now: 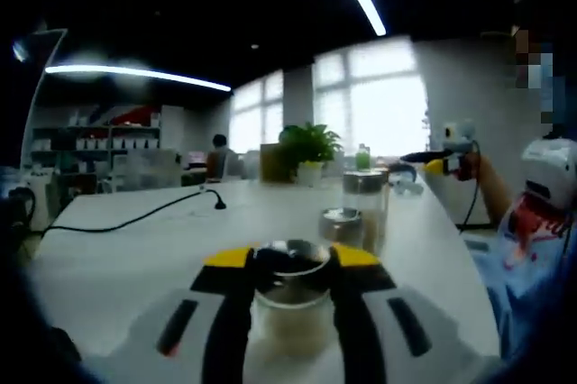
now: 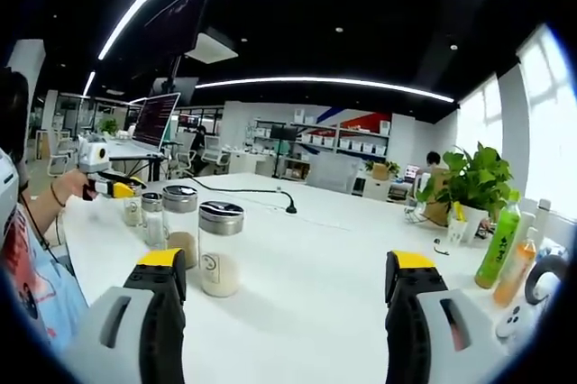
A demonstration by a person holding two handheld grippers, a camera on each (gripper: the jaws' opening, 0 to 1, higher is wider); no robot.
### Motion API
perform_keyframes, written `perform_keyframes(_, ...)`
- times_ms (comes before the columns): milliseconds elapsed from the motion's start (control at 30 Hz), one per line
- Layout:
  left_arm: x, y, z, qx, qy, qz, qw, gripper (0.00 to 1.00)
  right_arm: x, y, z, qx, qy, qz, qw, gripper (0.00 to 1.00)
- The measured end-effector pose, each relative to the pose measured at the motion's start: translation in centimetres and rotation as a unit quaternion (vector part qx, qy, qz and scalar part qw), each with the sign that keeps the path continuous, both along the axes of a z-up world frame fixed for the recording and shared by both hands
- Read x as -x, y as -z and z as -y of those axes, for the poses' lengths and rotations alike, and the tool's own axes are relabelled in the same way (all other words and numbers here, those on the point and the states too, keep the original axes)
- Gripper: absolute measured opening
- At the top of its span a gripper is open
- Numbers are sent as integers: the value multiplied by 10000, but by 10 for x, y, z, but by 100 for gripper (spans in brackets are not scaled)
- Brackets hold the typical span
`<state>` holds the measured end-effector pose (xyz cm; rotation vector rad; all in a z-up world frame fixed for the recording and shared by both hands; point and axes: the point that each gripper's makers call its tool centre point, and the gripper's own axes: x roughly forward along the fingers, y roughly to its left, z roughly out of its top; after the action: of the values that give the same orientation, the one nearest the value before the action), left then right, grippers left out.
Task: Rotate the seasoning bottle until the label or dispensing opening points toward the visible target arrow and the bottle remains upright within the marked orientation range
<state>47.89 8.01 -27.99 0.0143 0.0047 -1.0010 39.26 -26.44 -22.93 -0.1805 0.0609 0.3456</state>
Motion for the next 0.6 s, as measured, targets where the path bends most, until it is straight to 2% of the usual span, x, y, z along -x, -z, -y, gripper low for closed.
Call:
perform_keyframes(133, 1, 1, 3, -75, 256, 19, 9996, 34, 0, 1, -4, 28, -63, -29, 10000, 94)
perform_keyframes(200, 0, 0, 3, -66, 290, 6, 9996, 34, 0, 2, -5, 27, -109, -35, 9999, 94)
perform_keyframes(300, 2, 1, 5, -226, 309, 94, 9992, 35, -1, 4, -1, -28, -39, -91, 9999, 93)
perform_keyframes(400, 2, 0, 3, -177, 307, 129, 9993, 36, -1, 2, -1, -114, -25, -49, 9999, 93)
perform_keyframes(467, 1, -2, 0, -135, 276, 139, 9994, 43, -1, 1, -1, -138, -25, -38, 9999, 93)
perform_keyframes(567, 1, -13, -6, 76, 198, 254, 9995, 63, -3, 2, -1, -147, 7, -78, 9999, 95)
perform_keyframes(600, 0, -18, -9, 137, 105, 348, 9992, 64, -3, 3, -1, -159, 2, -88, 9998, 95)
